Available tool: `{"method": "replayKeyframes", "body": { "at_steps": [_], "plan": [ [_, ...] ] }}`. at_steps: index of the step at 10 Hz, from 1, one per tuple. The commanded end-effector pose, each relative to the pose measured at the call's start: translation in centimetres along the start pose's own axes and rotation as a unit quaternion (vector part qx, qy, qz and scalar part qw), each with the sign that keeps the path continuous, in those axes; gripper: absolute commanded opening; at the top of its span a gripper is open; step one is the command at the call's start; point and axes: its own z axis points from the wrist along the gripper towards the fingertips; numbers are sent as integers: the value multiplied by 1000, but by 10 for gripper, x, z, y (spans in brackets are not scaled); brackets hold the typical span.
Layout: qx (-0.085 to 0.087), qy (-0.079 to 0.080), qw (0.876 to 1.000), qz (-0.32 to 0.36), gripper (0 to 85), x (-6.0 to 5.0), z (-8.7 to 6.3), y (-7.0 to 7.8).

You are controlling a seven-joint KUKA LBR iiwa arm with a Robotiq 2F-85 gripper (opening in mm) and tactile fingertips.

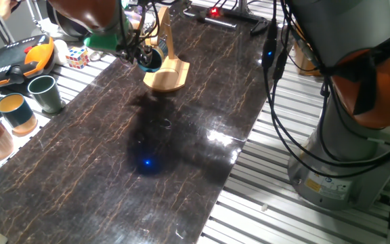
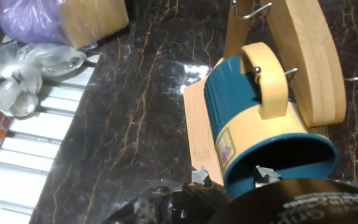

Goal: Take the cup off the cup rack

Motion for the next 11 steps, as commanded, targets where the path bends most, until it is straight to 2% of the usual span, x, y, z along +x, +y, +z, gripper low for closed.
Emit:
{"method": "replayKeyframes", "body": {
  "at_steps": [1,4,7,11],
  "plan": [
    [1,-5,1000,-8,413,0,1,1],
    [3,-18,999,-46,410,1,7,2],
    [3,-18,999,-50,407,2,7,1],
    [4,-18,998,-54,360,2,7,2]
  ]
}}
